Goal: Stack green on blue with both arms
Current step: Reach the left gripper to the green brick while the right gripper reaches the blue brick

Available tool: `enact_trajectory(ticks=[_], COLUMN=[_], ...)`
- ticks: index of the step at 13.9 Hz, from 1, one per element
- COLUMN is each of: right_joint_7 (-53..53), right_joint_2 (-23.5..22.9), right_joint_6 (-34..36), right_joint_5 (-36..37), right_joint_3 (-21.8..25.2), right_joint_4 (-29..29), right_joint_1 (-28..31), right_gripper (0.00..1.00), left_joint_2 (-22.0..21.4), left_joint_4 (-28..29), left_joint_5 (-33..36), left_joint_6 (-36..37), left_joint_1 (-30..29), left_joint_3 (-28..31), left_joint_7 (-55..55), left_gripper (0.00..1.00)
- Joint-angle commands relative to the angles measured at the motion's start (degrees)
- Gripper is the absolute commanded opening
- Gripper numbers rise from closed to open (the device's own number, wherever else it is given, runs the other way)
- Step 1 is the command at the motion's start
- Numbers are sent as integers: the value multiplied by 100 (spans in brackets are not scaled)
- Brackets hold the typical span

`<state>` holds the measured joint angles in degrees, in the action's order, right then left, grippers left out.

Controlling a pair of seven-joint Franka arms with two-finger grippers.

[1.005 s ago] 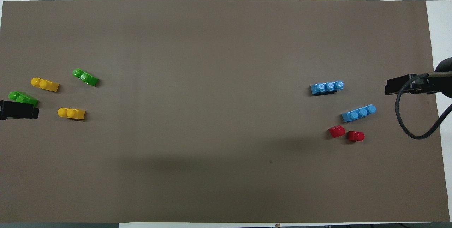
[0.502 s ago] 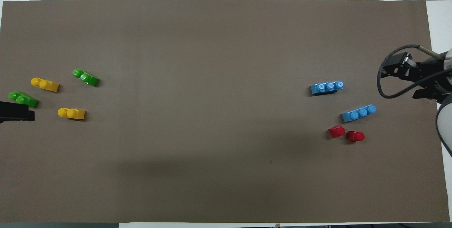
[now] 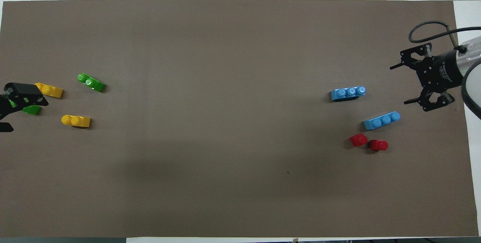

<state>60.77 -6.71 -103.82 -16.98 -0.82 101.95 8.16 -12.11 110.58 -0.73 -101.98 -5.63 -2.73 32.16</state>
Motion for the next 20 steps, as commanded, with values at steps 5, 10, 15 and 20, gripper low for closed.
enact_trajectory(ticks=[5, 10, 15, 20], right_joint_7=[181, 137, 102, 50], right_joint_2=[-437, -796, -1166, -1315], right_joint_6=[-551, -955, -1139, -1421], right_joint_5=[-702, -1017, -1062, -1317], right_joint_3=[-50, -59, -68, -68], right_joint_4=[343, 519, 537, 676], right_joint_1=[283, 274, 204, 99], right_gripper=[99, 99, 99, 99], left_joint_2=[946, 1799, 2634, 3452], left_joint_4=[25, -124, -773, -1601], left_joint_5=[20, 20, 46, 90], left_joint_6=[-1111, -1825, -1755, -1588], left_joint_1=[-263, -360, -334, -281], left_joint_3=[-35, -35, -35, -35], left_joint_7=[2010, 2119, 2110, 2110], left_gripper=[100, 100, 100, 100])
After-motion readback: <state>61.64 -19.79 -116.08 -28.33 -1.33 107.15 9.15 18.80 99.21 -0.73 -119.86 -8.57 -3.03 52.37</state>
